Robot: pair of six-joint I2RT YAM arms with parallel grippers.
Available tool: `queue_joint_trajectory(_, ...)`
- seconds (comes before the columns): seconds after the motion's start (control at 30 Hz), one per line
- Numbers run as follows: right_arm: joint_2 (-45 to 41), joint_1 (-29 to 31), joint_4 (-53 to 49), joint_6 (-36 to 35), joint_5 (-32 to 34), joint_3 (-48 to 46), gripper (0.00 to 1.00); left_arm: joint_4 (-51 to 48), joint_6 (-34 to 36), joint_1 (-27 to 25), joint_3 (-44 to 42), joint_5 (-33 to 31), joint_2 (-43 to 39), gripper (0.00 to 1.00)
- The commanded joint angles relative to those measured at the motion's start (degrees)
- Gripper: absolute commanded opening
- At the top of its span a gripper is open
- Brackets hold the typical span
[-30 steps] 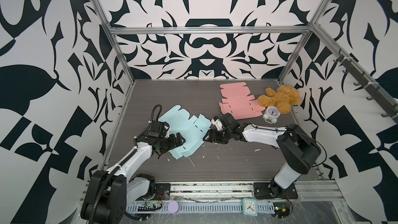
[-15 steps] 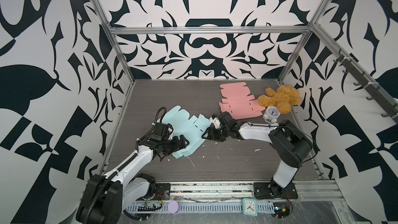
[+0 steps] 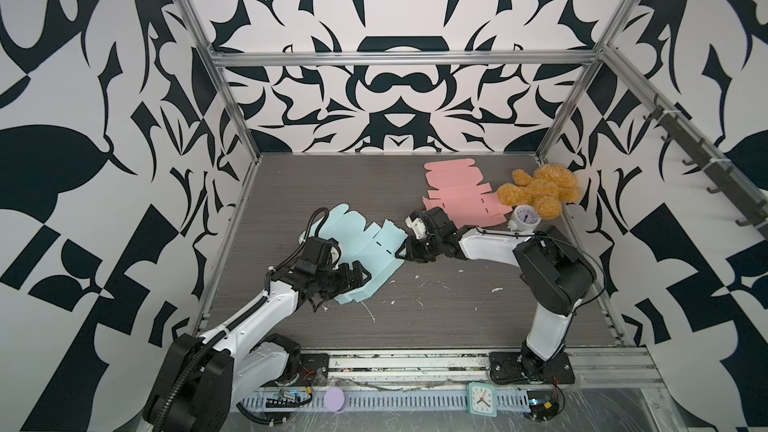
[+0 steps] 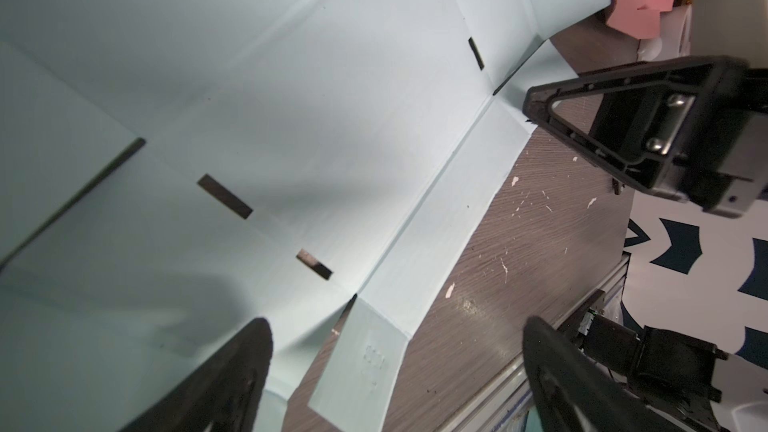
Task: Fold the paper box
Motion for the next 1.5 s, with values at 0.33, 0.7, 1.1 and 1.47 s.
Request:
queue_joint_trajectory(0.33, 1.45, -1.66, -9.32, -12.06, -1.17, 6.54, 0.13, 3.35, 0.48, -0.13, 3.45, 1.13, -0.85, 0.96)
queue_joint_trajectory(0.7, 2.96, -3.45, -16.27, -23.20, -3.14, 10.53, 0.04, 1.61, 1.13, -0.14, 4.33, 0.08, -2.03, 0.96)
queue_joint_trajectory(1.1, 6.61, -5.31, -22.28, -32.57, -4.63, 17.53, 0.00, -0.63, 2.70, -0.14, 5.07, -1.19, -2.54, 0.97)
queue_joint_trajectory(1.47, 17.01, -8.41, -39.24, -46.18, -11.90, 35.63, 0.01, -1.90, 4.63, -0.05, 6.96, -1.63, -1.65, 0.97)
